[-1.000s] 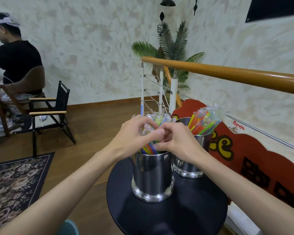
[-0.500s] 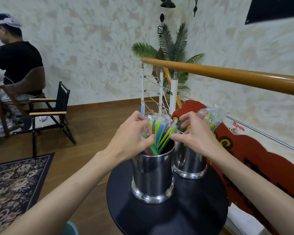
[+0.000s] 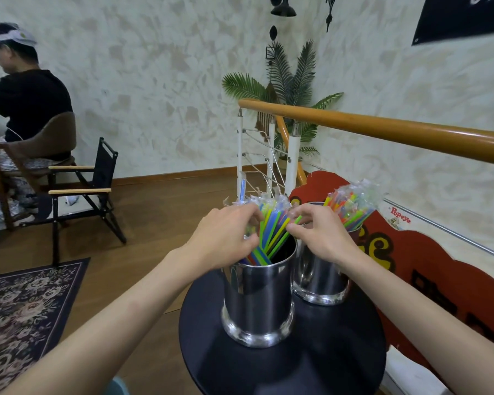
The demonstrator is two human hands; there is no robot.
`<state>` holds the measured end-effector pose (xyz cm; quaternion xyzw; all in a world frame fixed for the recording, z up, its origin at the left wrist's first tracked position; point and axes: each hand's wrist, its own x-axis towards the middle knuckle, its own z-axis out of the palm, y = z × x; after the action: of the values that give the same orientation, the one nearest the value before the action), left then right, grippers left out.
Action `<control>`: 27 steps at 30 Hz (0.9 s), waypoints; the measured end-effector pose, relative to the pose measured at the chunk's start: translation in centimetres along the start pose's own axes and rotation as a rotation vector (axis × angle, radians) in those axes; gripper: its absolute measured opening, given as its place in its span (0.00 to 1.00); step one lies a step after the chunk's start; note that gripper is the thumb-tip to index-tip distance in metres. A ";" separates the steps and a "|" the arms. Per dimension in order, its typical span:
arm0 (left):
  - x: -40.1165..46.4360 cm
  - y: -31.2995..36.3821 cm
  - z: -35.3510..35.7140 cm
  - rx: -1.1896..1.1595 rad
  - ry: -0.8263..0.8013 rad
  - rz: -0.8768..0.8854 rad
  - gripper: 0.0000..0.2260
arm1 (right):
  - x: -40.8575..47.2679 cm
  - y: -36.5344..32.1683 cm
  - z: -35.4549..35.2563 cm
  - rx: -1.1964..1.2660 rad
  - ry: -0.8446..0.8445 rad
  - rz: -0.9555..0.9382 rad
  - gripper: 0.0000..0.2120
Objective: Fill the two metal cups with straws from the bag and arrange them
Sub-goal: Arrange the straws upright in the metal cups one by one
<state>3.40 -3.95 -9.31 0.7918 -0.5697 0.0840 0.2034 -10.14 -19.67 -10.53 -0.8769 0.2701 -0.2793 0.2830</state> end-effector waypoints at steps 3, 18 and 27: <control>1.0 0.5 0.2 0.032 -0.007 -0.072 0.16 | 0.1 0.1 0.0 -0.008 0.009 -0.006 0.07; 2.1 0.8 1.5 0.188 0.083 -0.127 0.20 | -0.4 0.5 -0.1 0.076 -0.013 -0.047 0.05; 1.1 0.4 1.4 -0.015 0.141 -0.065 0.19 | -0.8 -1.2 -0.9 0.163 -0.120 -0.131 0.09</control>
<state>3.27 -5.53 -10.07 0.8004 -0.5287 0.1286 0.2516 -10.90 -18.67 -9.43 -0.8820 0.1711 -0.2651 0.3501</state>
